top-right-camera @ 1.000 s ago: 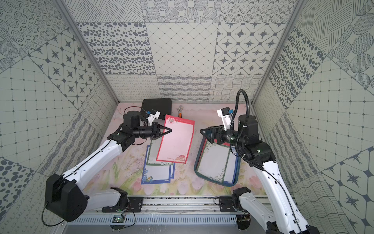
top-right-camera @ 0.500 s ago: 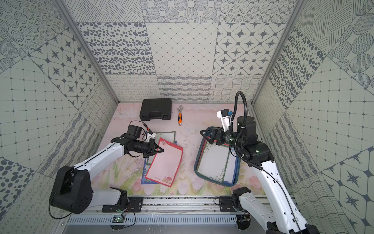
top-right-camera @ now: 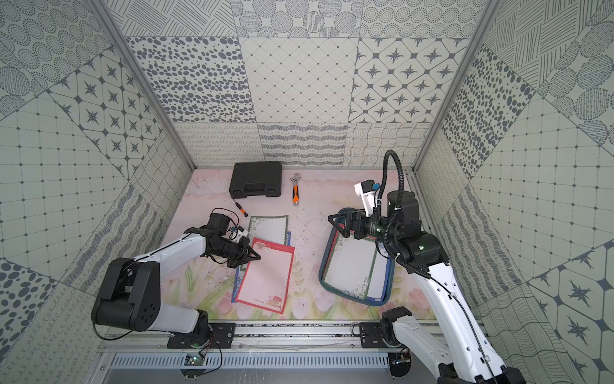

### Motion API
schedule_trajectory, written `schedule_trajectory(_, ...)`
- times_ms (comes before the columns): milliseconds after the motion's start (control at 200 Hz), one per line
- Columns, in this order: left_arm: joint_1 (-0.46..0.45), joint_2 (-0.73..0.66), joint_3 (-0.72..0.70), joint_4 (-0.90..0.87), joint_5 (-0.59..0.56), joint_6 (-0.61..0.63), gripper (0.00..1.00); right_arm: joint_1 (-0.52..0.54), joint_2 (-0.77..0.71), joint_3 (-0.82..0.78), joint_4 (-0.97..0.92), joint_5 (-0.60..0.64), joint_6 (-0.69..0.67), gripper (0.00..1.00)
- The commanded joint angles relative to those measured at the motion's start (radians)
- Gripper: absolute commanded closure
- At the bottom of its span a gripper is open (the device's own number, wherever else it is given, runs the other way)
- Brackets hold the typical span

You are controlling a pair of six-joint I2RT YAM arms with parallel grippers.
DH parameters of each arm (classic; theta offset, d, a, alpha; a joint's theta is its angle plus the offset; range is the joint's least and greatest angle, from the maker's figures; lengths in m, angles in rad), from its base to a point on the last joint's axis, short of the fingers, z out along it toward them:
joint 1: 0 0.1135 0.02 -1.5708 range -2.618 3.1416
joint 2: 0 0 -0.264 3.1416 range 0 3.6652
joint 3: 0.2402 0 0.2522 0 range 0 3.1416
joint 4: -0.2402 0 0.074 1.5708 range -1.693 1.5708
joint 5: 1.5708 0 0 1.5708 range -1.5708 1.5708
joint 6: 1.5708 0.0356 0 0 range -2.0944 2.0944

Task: Take out the stationery paper from the storage box
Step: Place the stationery paper at the center of the board.

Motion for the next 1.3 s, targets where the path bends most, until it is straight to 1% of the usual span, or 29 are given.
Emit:
schedule_trajectory(0,0.014,0.016,0.010,-0.011,-0.069,0.052,1.00,0.007,-0.001,0.000,0.011,0.025,-0.023,0.16)
schedule_trajectory(245,0.023,0.071,0.041,0.011,-0.103,0.057,1.00,0.018,0.005,0.000,-0.003,0.056,-0.027,0.17)
schedule_trajectory(415,0.022,0.112,0.060,0.053,-0.060,0.047,1.00,0.023,0.004,-0.009,-0.012,0.075,-0.032,0.16)
schedule_trajectory(615,0.021,0.134,0.079,0.004,-0.137,0.082,1.00,0.029,0.008,-0.010,-0.012,0.084,-0.034,0.17)
schedule_trajectory(885,0.021,0.139,0.092,-0.013,-0.192,0.087,0.84,0.037,0.036,-0.011,-0.035,0.133,-0.037,0.17)
schedule_trajectory(1116,0.022,0.112,0.101,-0.046,-0.256,0.093,0.69,0.042,0.055,-0.010,-0.076,0.225,-0.043,0.17)
schedule_trajectory(1296,0.022,0.070,0.105,-0.077,-0.316,0.093,0.63,0.043,0.071,-0.001,-0.110,0.288,-0.040,0.17)
